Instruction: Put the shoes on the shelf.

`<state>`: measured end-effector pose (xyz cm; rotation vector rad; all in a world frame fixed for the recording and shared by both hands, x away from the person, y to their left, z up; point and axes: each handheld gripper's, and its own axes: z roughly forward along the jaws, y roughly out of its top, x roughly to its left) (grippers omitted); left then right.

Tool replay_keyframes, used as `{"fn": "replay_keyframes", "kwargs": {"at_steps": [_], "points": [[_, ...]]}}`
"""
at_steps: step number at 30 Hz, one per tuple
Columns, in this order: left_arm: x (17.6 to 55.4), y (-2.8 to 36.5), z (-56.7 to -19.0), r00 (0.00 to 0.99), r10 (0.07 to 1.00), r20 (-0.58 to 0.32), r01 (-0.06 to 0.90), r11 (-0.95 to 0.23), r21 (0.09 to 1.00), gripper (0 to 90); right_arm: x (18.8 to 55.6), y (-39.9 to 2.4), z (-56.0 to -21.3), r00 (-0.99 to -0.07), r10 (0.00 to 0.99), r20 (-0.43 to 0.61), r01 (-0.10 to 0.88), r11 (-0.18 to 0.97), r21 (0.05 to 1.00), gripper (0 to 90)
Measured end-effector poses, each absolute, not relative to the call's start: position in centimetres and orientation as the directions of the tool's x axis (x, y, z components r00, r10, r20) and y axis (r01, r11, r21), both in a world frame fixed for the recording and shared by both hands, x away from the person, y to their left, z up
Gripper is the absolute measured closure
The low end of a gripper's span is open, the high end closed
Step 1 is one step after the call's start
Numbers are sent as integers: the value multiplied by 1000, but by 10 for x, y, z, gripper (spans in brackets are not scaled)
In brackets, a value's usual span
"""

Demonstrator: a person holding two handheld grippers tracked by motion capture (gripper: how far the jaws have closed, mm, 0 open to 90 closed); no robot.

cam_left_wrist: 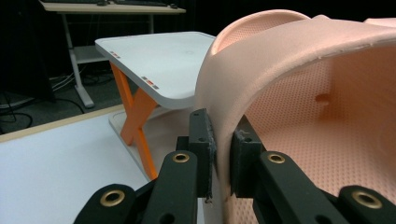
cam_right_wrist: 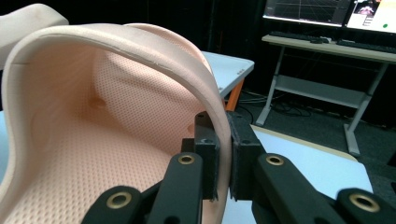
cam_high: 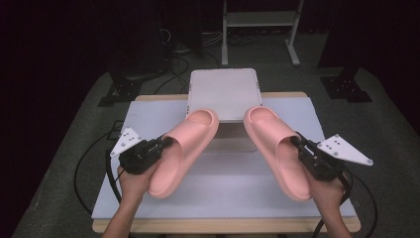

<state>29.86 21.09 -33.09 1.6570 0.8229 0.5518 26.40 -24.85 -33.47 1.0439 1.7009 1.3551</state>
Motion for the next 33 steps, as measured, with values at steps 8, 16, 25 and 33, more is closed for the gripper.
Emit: {"fn": "replay_keyframes", "kwargs": {"at_steps": [8,16,25,33], "points": [[311,210,-323,625,777,-72,233,-98,967,818,277,-242,-327,-421,906,-39,154,114,982,838],[319,211,-315,615,785,-74,233,-92,968,818,284,-239,-318,-418,907,-41,147,112,983,838],[334,206,-303,606,792,-73,233,-88,969,818,298,-234,-308,-413,909,-46,149,117,982,838],[349,201,-295,600,797,-69,235,-93,968,818,316,-227,-300,-410,911,-49,152,121,981,838]]}}
